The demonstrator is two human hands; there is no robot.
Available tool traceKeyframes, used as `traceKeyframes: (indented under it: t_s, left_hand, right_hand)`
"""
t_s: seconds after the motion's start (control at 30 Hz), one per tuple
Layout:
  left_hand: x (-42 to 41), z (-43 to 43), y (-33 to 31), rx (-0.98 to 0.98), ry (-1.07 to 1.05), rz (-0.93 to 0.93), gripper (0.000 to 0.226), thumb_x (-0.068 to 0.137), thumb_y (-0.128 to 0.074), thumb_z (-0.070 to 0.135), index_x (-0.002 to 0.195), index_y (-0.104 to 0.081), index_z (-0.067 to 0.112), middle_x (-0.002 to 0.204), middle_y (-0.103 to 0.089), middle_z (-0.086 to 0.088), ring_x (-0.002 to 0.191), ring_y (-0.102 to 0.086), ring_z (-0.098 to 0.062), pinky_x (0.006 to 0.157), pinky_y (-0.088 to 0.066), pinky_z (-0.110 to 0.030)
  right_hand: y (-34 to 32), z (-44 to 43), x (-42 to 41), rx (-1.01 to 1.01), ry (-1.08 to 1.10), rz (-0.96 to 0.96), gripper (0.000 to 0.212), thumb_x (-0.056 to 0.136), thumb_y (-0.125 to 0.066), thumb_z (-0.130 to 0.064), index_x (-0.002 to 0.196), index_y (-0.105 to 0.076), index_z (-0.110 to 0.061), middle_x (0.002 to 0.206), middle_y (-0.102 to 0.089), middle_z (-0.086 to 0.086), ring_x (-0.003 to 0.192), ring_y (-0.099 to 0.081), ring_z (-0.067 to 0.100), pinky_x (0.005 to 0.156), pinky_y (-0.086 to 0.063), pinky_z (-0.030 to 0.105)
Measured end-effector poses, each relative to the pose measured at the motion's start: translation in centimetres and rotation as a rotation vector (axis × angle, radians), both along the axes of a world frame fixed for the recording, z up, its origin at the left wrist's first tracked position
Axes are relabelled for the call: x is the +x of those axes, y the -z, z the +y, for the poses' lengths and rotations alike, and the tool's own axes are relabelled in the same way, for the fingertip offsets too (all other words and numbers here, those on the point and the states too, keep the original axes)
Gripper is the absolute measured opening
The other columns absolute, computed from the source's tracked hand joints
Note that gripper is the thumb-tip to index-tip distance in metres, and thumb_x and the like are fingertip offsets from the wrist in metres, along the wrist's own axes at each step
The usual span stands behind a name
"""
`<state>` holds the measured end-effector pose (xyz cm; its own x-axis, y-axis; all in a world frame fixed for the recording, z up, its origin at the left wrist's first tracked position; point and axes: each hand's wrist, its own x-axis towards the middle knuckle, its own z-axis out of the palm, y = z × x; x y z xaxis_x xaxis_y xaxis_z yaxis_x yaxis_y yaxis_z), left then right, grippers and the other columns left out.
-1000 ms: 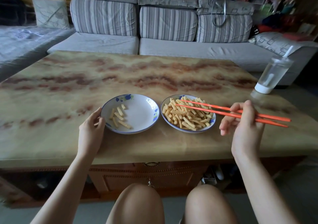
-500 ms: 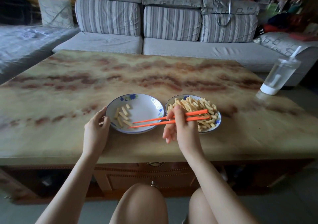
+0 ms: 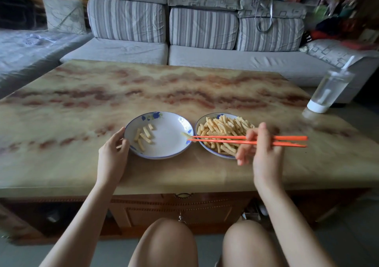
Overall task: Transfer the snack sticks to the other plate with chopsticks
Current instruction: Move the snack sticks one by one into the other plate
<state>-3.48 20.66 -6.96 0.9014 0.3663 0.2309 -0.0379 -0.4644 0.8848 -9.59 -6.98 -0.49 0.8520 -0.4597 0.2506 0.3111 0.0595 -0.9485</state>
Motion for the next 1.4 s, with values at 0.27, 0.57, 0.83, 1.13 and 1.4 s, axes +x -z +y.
traceKeyframes:
  t_s: [0.27, 0.57, 0.83, 1.13, 1.4]
  left_hand:
    - [0.1, 0.0, 0.1, -0.002, 0.000, 0.002, 0.040, 0.094, -0.047, 0.015, 0.132, -0.056, 0.020, 0.105, -0.062, 0.005, 0.093, -0.054, -0.007, 0.078, -0.037, -0.022]
    - [0.1, -0.1, 0.1, 0.023, 0.002, -0.014, 0.039, 0.095, -0.048, 0.014, 0.132, -0.056, 0.017, 0.119, -0.064, -0.004, 0.097, -0.052, -0.005, 0.080, -0.036, -0.021]
    - [0.0, -0.1, 0.0, 0.023, -0.005, -0.009, 0.039, 0.095, -0.047, 0.015, 0.133, -0.055, 0.018, 0.121, -0.062, -0.002, 0.097, -0.050, -0.003, 0.079, -0.035, -0.020]
    - [0.1, 0.0, 0.1, 0.012, -0.002, -0.007, 0.039, 0.095, -0.048, 0.014, 0.133, -0.055, 0.017, 0.122, -0.063, -0.002, 0.099, -0.050, -0.003, 0.082, -0.035, -0.019]
    - [0.0, -0.1, -0.1, 0.007, -0.013, -0.013, 0.038, 0.094, -0.049, 0.012, 0.131, -0.057, 0.017, 0.110, -0.063, 0.003, 0.095, -0.051, -0.003, 0.080, -0.034, -0.017]
  right_hand:
    - [-0.7, -6.9, -1.6, 0.060, 0.262, -0.078, 0.037, 0.103, -0.033, -0.021, 0.069, -0.044, -0.012, 0.048, -0.051, -0.008, 0.031, -0.045, 0.011, 0.034, -0.030, 0.017]
    - [0.7, -8.1, -2.3, 0.049, 0.287, -0.004, 0.037, 0.103, -0.032, -0.023, 0.070, -0.045, -0.013, 0.041, -0.050, -0.005, 0.030, -0.043, 0.012, 0.033, -0.031, 0.019]
    - [-0.5, -7.1, -2.7, 0.033, 0.281, -0.066, 0.036, 0.102, -0.032, -0.026, 0.072, -0.047, -0.013, 0.036, -0.045, 0.002, 0.031, -0.039, 0.017, 0.036, -0.029, 0.020]
    - [-0.7, 1.0, 0.1, 0.008, -0.091, -0.030, 0.041, 0.104, -0.033, -0.025, 0.071, -0.050, -0.008, 0.038, -0.048, 0.006, 0.029, -0.042, 0.016, 0.034, -0.031, 0.017]
    - [1.5, 7.5, 3.4, -0.054, -0.278, 0.015, 0.040, 0.104, -0.035, -0.027, 0.074, -0.053, -0.006, 0.042, -0.049, 0.012, 0.029, -0.046, 0.016, 0.032, -0.032, 0.020]
